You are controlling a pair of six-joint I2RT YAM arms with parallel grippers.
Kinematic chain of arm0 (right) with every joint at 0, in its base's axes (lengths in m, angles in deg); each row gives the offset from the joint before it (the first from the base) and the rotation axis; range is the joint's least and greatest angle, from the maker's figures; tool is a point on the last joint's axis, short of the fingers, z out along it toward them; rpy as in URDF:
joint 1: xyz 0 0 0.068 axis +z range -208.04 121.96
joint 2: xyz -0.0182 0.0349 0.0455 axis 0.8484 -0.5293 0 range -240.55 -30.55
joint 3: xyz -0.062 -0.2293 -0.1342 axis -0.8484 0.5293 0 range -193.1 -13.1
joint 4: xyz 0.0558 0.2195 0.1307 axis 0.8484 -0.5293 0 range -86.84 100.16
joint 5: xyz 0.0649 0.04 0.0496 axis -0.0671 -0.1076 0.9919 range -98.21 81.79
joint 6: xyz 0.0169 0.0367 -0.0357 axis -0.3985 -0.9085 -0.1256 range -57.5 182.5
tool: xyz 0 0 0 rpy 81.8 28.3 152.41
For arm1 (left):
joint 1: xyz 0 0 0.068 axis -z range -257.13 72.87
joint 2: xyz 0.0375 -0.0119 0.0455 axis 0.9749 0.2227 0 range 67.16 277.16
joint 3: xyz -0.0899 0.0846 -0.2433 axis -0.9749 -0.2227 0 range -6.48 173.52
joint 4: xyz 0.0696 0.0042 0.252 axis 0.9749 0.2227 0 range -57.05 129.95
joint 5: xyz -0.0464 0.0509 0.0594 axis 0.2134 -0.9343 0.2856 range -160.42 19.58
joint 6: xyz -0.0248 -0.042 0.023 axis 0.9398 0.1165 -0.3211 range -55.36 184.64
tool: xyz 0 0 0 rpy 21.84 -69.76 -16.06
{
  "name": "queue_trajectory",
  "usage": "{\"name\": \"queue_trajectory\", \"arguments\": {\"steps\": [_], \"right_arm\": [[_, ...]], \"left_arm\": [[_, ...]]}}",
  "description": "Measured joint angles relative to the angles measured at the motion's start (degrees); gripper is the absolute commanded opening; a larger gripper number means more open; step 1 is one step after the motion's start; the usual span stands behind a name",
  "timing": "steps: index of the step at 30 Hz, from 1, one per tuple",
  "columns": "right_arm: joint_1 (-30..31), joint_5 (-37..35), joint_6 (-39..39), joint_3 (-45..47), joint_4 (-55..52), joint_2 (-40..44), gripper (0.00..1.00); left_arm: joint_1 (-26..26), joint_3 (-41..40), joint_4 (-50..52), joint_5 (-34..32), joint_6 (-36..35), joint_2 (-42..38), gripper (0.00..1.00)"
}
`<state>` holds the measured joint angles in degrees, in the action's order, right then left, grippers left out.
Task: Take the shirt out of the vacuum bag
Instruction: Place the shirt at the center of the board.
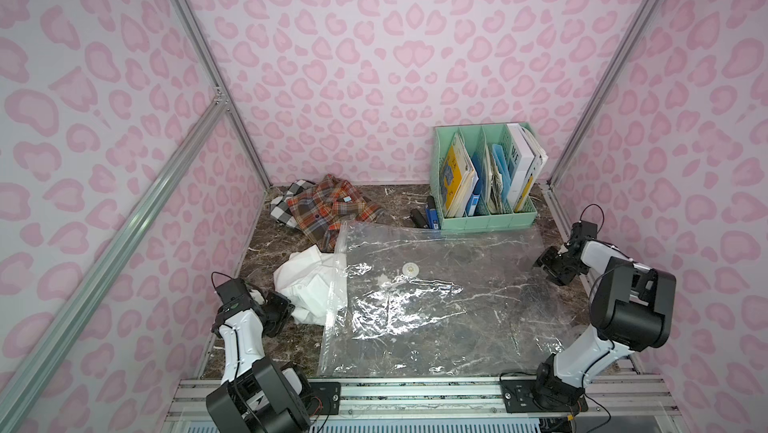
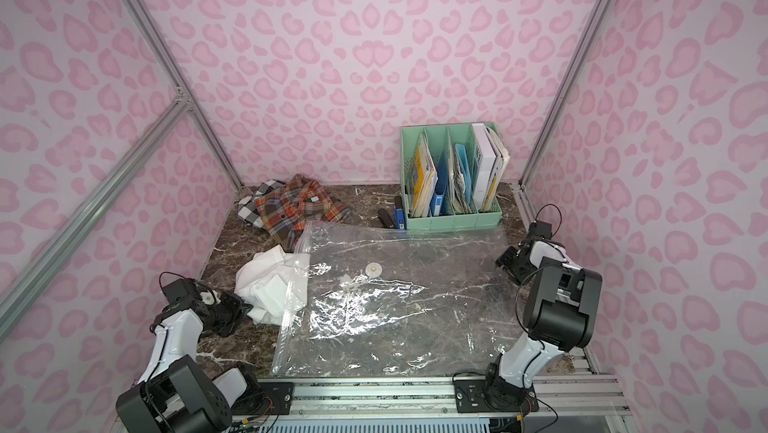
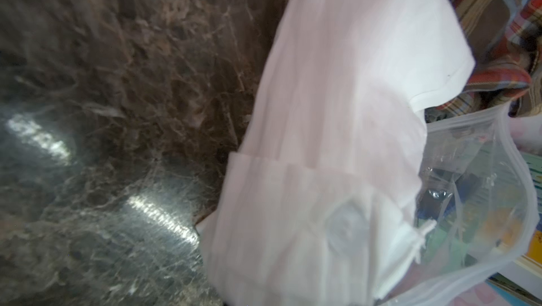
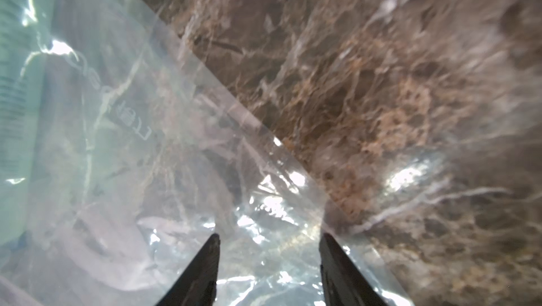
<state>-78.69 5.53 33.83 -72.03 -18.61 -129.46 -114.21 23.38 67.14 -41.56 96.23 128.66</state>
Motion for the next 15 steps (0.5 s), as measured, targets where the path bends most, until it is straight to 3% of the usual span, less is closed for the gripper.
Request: {"name": "queue_trajectory", "arguments": {"steps": [3, 4, 7, 8, 15], "right_arm": [[-1.53, -0.04, 0.81, -0.39, 0.00, -0.11, 0.56], [-1.92, -0.04, 1.03, -0.50, 0.00, -0.13, 0.56], [-2.36, -0.04, 1.77, -0.81, 0.11, -0.37, 0.56], [-2.45, 0.00, 1.86, -0.79, 0.13, -0.39, 0.56], [-2.75, 0.46, 2.12, -0.59, 0.26, 0.79, 0.56]], "left_arm": [[-0.90, 0.79, -0.15, -0.22, 1.53, 0.98, 0.04], [-1.03, 1.31, -0.24, -0.42, 2.12, 1.57, 0.11], [-1.16, 3.65, 0.04, -0.46, 3.26, 3.72, 0.51], [-1.16, 5.25, 0.68, -0.59, 3.61, 4.50, 0.57], [1.79, 18.84, 7.30, -6.12, -0.31, 8.13, 0.67]]}}
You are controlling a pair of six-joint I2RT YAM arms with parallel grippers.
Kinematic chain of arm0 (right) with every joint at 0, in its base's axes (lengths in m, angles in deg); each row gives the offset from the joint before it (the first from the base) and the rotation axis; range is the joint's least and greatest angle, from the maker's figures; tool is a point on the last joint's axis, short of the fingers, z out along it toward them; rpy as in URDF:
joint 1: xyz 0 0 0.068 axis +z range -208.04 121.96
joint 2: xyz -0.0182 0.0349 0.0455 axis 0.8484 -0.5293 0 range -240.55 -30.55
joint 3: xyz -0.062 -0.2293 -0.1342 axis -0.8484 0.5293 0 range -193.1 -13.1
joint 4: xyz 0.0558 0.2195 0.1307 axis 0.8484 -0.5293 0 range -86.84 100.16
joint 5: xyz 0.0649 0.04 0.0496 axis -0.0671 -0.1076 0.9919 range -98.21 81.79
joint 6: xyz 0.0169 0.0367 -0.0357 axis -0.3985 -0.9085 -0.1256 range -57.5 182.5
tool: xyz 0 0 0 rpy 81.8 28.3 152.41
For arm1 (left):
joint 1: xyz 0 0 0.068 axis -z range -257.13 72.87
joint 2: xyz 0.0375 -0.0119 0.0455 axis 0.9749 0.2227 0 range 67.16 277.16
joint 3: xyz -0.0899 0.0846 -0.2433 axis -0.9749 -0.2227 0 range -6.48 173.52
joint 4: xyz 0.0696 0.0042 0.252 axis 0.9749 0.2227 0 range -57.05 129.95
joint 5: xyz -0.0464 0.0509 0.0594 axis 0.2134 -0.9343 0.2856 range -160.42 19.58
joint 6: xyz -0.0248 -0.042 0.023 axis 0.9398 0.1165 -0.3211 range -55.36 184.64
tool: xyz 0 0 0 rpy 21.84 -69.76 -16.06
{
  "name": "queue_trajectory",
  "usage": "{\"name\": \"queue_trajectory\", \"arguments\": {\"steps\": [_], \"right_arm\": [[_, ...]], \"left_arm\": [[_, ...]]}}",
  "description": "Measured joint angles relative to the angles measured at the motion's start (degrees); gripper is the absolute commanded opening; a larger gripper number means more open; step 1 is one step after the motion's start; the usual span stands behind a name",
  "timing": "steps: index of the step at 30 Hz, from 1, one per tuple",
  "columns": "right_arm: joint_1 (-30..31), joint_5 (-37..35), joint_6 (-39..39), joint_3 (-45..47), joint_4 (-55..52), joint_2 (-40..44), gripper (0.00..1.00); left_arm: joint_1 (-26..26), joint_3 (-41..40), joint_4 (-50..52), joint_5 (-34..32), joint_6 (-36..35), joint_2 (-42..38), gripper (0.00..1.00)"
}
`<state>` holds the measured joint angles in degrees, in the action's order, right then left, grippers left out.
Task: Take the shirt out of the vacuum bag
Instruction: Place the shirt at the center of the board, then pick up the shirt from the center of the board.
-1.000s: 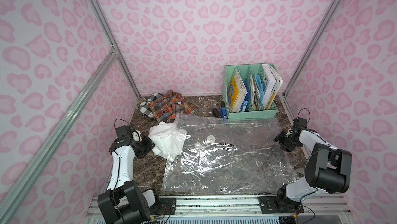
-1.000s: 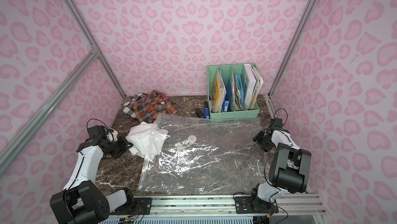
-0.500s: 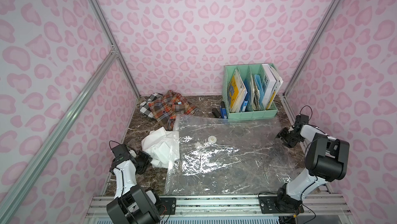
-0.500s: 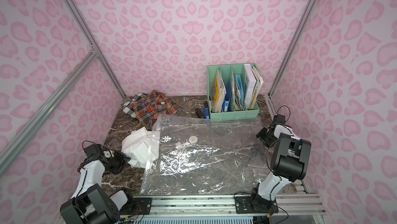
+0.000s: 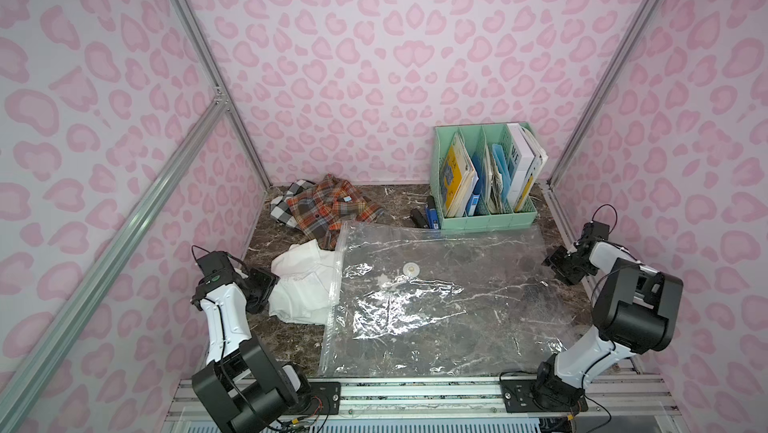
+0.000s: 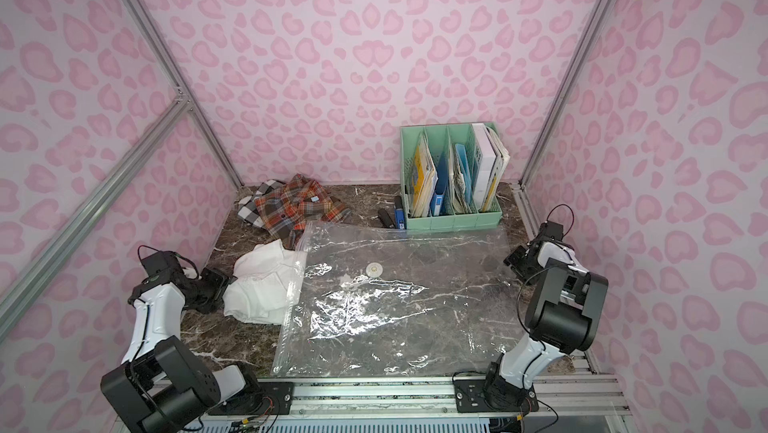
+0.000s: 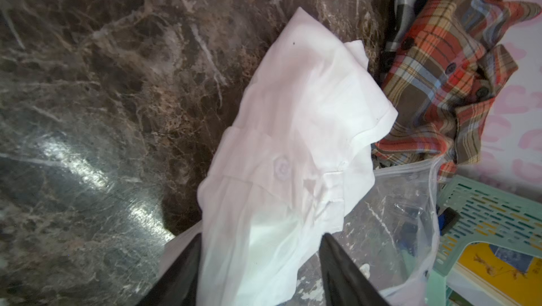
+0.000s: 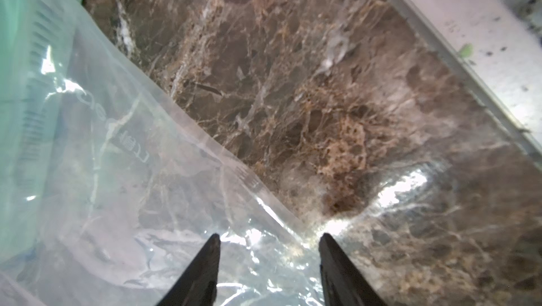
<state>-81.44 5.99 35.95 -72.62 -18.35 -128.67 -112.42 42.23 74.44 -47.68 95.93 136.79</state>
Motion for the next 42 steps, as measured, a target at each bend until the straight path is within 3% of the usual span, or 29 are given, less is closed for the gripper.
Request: {"name": "queue_trajectory", "arguments": {"steps": [2, 3, 5, 6, 17, 22, 29, 38, 42], "right_arm": [[-0.04, 0.17, 0.13, 0.07, -0.04, 0.44, 0.56], [-0.04, 0.24, 0.22, 0.07, -0.07, 0.66, 0.56], [-0.02, 0.68, 0.46, -0.13, -0.39, 1.14, 0.56], [0.04, 0.87, 0.55, -0.31, -0.55, 1.25, 0.56], [1.49, 2.10, 1.99, -2.84, -3.26, 1.11, 0.56], [2.64, 2.82, 2.78, -4.79, -4.24, 0.59, 0.56], [4.74, 4.50, 4.37, -5.42, -5.84, 0.92, 0.57], [4.81, 6.05, 6.19, -5.14, -7.06, 4.20, 0.57], [4.81, 6.84, 6.54, -4.79, -7.17, 5.68, 0.57]], "left_arm": [[1.53, 0.39, 2.03, -1.38, -0.31, -0.42, 0.70], [1.95, 0.87, 3.04, -2.03, -0.48, -0.55, 0.84], [3.58, 3.50, 4.46, -3.48, -1.55, -0.33, 0.88], [4.33, 4.83, 4.72, -3.80, -1.79, 0.00, 0.99], [5.73, 9.22, 8.22, -15.13, -3.98, -3.23, 0.98], [7.23, 6.67, 1.86, -7.85, -4.26, -2.05, 0.98], [20.76, 4.55, -1.81, -1.38, -7.02, 3.76, 0.98], [27.10, 7.43, 0.09, -11.39, -10.47, 13.49, 0.98], [32.50, 12.17, 0.94, -17.73, -11.06, 20.04, 0.98]]}}
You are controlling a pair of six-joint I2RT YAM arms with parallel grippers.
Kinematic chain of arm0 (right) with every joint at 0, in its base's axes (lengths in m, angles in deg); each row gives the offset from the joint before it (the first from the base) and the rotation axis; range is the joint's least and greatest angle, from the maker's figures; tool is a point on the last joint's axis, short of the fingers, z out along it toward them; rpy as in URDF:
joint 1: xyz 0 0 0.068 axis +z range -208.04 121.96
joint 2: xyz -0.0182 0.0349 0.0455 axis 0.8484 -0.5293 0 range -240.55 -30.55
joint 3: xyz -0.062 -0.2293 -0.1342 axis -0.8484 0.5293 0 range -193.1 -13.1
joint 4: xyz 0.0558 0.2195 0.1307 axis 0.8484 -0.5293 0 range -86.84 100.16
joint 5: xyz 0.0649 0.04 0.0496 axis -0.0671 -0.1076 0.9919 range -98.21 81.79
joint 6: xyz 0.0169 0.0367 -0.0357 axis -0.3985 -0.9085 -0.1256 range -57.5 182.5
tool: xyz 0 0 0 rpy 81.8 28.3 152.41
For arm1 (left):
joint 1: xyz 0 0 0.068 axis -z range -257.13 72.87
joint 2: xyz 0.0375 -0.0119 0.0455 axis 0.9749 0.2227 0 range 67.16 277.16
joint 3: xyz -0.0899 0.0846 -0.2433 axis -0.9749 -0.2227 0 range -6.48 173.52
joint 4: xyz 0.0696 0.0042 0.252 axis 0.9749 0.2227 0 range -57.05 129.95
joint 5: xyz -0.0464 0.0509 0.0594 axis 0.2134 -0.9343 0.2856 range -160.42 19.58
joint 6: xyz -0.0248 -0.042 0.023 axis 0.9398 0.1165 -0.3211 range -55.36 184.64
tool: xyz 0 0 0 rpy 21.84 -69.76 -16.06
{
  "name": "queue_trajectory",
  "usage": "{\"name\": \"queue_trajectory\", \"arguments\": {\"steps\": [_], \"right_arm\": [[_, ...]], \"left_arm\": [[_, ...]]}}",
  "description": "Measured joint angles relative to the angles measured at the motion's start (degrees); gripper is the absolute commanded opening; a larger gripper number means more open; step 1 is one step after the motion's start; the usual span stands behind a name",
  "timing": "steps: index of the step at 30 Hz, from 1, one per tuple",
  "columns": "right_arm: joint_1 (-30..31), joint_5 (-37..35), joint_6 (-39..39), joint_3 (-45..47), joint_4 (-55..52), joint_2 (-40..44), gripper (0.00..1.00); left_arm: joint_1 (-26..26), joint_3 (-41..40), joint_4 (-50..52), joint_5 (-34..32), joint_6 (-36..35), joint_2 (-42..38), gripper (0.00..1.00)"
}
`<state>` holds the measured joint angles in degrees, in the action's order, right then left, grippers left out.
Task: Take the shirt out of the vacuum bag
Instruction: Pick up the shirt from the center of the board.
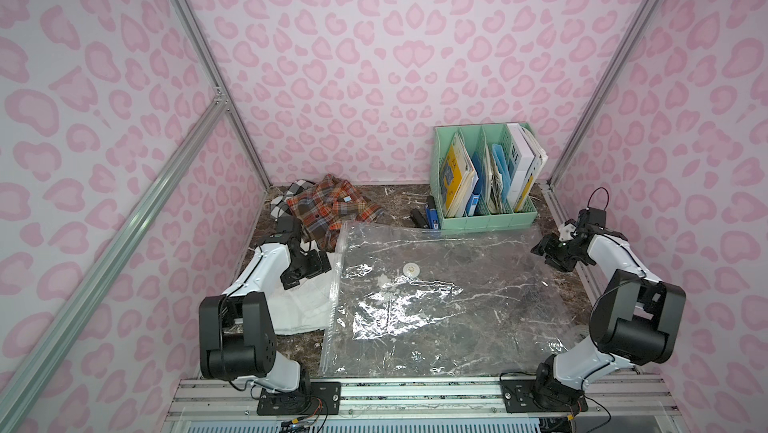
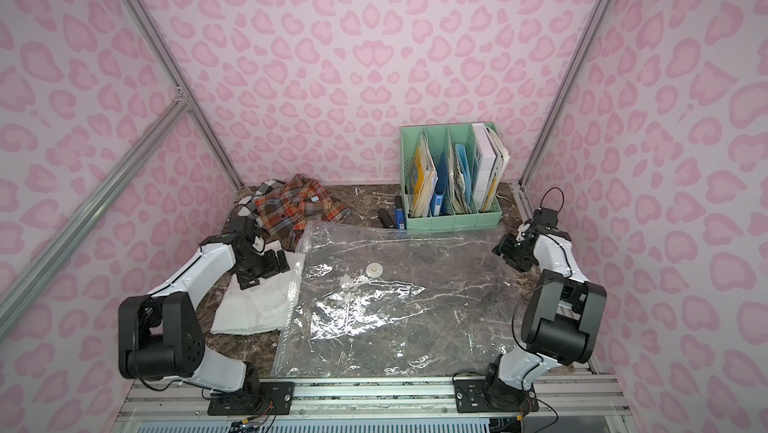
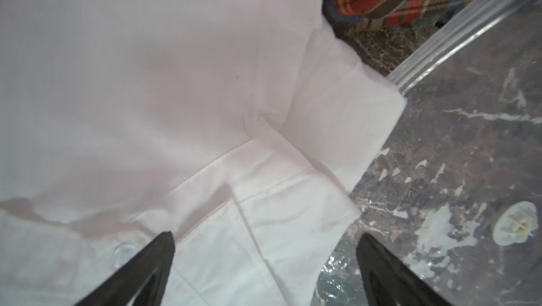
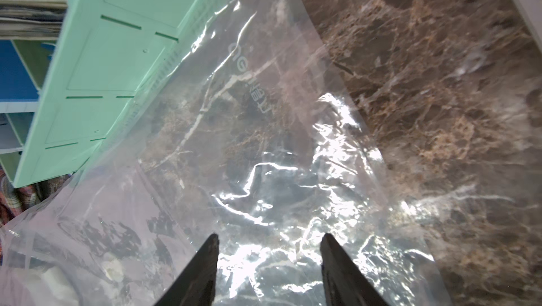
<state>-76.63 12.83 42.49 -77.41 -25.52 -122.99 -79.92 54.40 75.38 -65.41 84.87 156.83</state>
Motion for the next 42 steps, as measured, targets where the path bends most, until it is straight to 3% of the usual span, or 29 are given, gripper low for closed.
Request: {"name": "queue_trajectory", "arguments": {"steps": [4, 11, 22, 28, 33, 35, 37, 39, 42], "right_arm": [[0.07, 1.22, 0.13, 0.98, 0.09, 1.53, 0.57], [0.13, 2.71, 0.11, 3.08, 0.17, 4.04, 0.57], [0.22, 3.89, -0.61, 4.74, 1.07, 5.35, 0.57], [0.37, 4.26, -1.18, 4.76, 1.86, 5.79, 0.56], [0.37, 4.57, -1.40, 5.51, 2.51, 6.54, 0.56], [0.37, 4.68, -1.40, 5.99, 2.80, 6.80, 0.56], [0.39, 4.68, -1.40, 6.51, 3.04, 6.91, 0.56], [0.42, 4.68, -1.44, 7.02, 3.06, 7.13, 0.56], [0.42, 4.70, -2.08, 7.63, 3.48, 7.43, 0.56]], "left_arm": [[4.39, 4.92, 1.05, -7.89, -0.87, 6.58, 0.98], [5.88, 7.89, 2.58, -18.27, -2.40, 12.31, 0.98], [6.12, 4.94, 0.55, -21.81, -5.40, 15.78, 0.98], [6.36, 4.83, -0.50, -19.02, -6.67, 17.14, 0.66], [6.49, 4.31, -1.68, -16.76, -7.06, 17.55, 0.51], [6.49, 4.13, -2.10, -15.80, -7.41, 17.64, 0.39], [6.49, 4.11, -2.64, -14.99, -8.13, 17.77, 0.20], [6.49, 4.11, -4.26, -17.16, -8.41, 18.12, 0.07], [6.32, 4.11, -5.92, -21.84, -8.59, 18.73, 0.05]]}}
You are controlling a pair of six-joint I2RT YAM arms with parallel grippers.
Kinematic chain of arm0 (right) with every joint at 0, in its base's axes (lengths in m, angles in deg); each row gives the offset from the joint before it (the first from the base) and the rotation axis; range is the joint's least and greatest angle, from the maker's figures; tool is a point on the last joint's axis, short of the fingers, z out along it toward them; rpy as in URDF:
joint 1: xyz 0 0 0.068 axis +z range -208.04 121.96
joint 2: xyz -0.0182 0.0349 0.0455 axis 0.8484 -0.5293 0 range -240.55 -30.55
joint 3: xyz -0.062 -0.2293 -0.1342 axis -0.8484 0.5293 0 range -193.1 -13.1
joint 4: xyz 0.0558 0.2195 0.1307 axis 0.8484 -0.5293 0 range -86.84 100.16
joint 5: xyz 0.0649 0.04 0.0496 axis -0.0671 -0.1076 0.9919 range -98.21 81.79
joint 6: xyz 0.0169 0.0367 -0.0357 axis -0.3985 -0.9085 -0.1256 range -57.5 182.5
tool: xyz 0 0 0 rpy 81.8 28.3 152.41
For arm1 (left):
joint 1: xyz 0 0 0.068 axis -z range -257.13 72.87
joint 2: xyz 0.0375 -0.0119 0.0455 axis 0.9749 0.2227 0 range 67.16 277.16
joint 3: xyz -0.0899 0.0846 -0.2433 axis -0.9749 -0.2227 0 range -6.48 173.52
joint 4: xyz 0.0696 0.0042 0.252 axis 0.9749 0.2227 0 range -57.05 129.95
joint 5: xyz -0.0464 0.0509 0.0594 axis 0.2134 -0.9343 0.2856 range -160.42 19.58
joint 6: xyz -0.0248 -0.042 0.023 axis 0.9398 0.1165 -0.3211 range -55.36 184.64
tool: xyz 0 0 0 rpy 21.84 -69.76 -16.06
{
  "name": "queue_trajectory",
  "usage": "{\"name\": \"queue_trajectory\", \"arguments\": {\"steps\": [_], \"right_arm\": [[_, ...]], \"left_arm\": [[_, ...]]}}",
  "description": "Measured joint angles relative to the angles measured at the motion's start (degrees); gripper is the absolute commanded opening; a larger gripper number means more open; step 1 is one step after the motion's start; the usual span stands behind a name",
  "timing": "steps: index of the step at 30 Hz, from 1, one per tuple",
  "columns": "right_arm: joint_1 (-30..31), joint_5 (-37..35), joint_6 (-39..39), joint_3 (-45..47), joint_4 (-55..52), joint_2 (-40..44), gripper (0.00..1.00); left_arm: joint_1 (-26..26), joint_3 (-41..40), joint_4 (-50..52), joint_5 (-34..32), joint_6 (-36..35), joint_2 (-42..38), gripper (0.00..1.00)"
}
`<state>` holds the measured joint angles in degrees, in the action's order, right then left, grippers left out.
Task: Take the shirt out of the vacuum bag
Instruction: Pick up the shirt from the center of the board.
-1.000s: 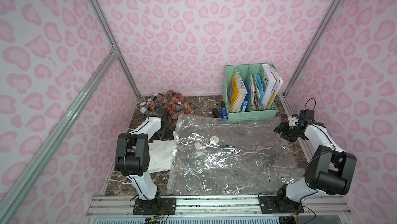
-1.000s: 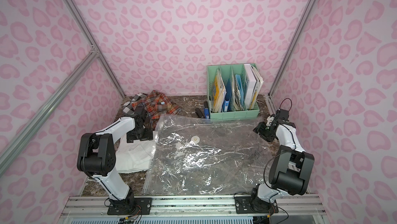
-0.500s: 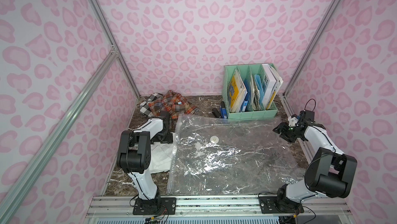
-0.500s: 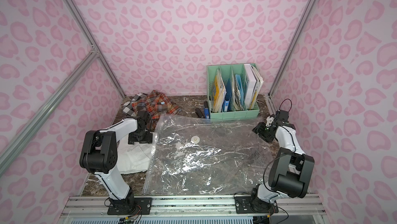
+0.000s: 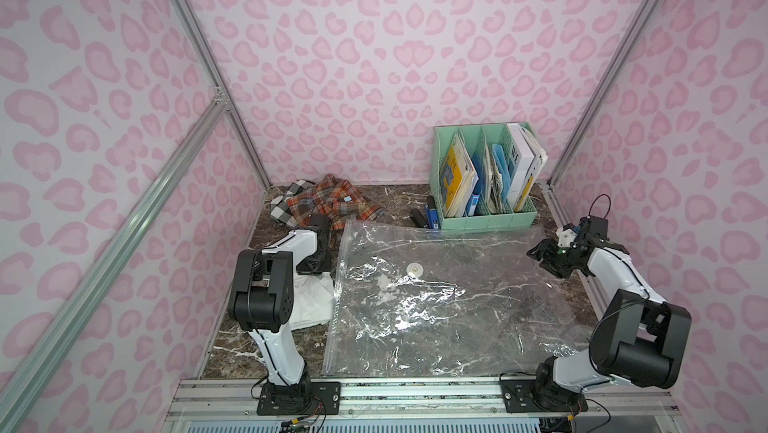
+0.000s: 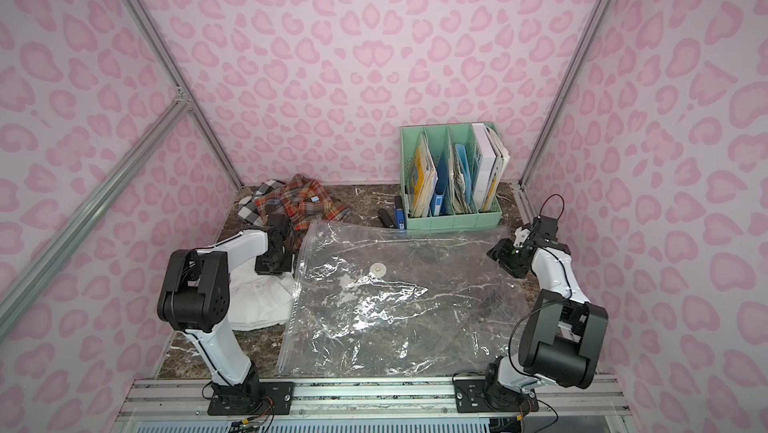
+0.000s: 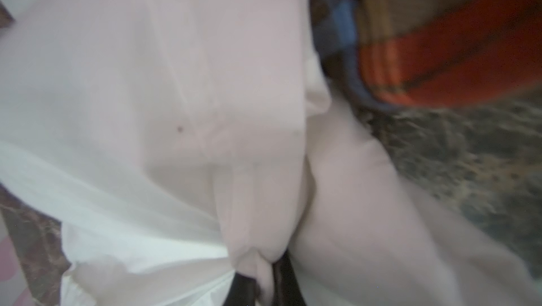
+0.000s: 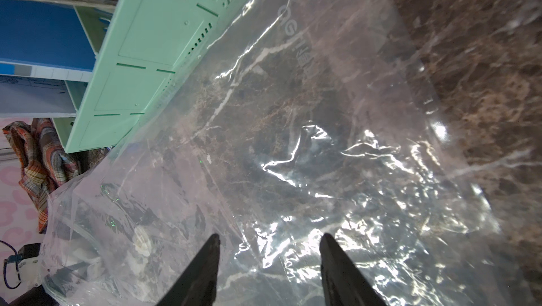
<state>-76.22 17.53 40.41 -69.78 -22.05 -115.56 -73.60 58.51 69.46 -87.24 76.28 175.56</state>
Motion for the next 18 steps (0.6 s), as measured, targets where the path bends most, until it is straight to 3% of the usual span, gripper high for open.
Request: {"name": "queue_trajectory", "arguments": {"steps": [6, 9, 18], "right_arm": [[0.00, 0.26, -0.15, 0.26, 0.44, 0.09, 0.55], [0.00, 0.39, -0.17, 0.50, 0.79, 0.35, 0.55], [0.07, 0.46, -0.37, 1.64, 1.27, 0.92, 0.55]], "left_arm": [[-1.64, 0.09, -1.44, -2.27, -0.04, 0.02, 0.05], [-3.26, -0.24, -1.79, 1.38, -0.02, -1.62, 0.05], [-9.03, -2.51, -1.11, 26.80, 4.50, -9.25, 0.05]]}}
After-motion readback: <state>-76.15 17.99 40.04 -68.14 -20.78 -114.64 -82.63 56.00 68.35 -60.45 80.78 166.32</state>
